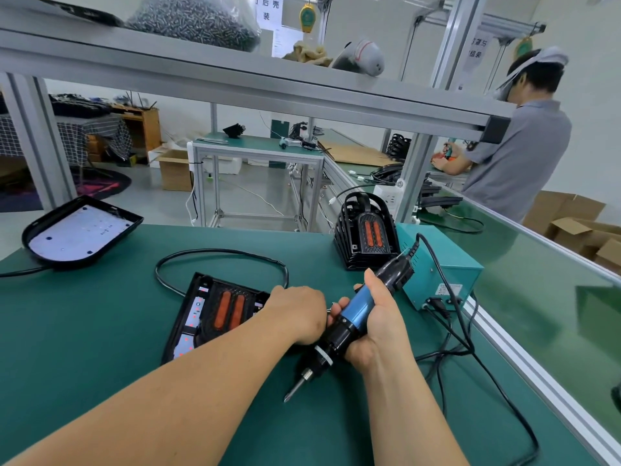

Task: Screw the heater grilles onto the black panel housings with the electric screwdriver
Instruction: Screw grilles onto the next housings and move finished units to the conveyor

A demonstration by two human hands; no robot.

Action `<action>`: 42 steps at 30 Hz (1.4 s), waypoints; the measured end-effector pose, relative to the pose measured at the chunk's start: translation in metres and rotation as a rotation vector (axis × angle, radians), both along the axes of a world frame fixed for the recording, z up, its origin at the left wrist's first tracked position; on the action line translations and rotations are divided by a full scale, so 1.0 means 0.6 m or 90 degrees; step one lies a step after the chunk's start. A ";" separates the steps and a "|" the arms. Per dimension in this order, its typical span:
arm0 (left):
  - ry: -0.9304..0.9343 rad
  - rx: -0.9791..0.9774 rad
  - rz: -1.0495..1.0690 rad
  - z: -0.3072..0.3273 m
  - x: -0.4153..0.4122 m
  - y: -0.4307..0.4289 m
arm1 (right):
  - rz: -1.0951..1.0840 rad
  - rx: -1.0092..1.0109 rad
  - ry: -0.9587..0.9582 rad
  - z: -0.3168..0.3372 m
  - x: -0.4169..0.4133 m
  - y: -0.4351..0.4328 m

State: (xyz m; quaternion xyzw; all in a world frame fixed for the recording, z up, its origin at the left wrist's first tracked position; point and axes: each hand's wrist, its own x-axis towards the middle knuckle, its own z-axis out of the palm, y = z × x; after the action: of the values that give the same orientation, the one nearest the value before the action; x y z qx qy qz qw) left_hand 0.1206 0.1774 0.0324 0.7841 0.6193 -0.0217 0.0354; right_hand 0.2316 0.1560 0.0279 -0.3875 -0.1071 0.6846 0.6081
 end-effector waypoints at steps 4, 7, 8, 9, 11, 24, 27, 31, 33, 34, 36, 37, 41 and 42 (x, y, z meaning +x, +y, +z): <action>0.001 0.016 0.006 0.003 -0.005 -0.005 | 0.001 0.005 0.000 0.000 -0.001 0.000; 0.005 0.020 0.001 0.008 -0.006 -0.011 | 0.000 0.011 -0.004 -0.002 -0.001 0.001; -0.010 0.022 0.002 0.014 -0.007 -0.013 | 0.000 0.016 -0.007 -0.003 0.000 0.002; -0.034 0.022 0.005 0.022 -0.009 -0.016 | 0.000 0.021 -0.010 -0.004 0.001 0.002; -0.090 0.021 0.004 0.045 -0.018 -0.029 | -0.004 0.029 -0.006 -0.005 0.002 0.002; -0.951 -0.070 0.186 0.025 -0.144 -0.163 | -0.184 0.234 0.286 0.025 0.015 -0.019; -1.009 -0.104 0.186 0.022 -0.132 -0.163 | -0.202 0.255 0.315 0.028 0.016 -0.023; -1.027 -0.114 0.175 0.021 -0.128 -0.161 | -0.205 0.258 0.315 0.030 0.016 -0.025; -1.030 -0.112 0.178 0.022 -0.127 -0.160 | -0.192 0.264 0.305 0.030 0.013 -0.026; -1.029 -0.110 0.180 0.021 -0.126 -0.159 | -0.186 0.265 0.299 0.030 0.011 -0.026; -1.016 -0.108 0.178 0.021 -0.125 -0.158 | -0.179 0.269 0.289 0.030 0.007 -0.027; -1.010 -0.106 0.177 0.020 -0.124 -0.157 | -0.176 0.274 0.282 0.030 0.005 -0.027; -1.003 -0.096 0.179 0.018 -0.128 -0.156 | -0.177 0.290 0.275 0.028 0.003 -0.029; -1.001 -0.095 0.180 0.016 -0.128 -0.156 | -0.180 0.291 0.278 0.029 0.003 -0.029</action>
State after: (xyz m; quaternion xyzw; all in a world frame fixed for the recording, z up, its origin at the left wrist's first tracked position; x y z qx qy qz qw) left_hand 0.0438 0.0837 0.0423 0.4797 0.5036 0.5000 0.5161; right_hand 0.2335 0.1384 0.0451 -0.0965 -0.0706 0.6187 0.7765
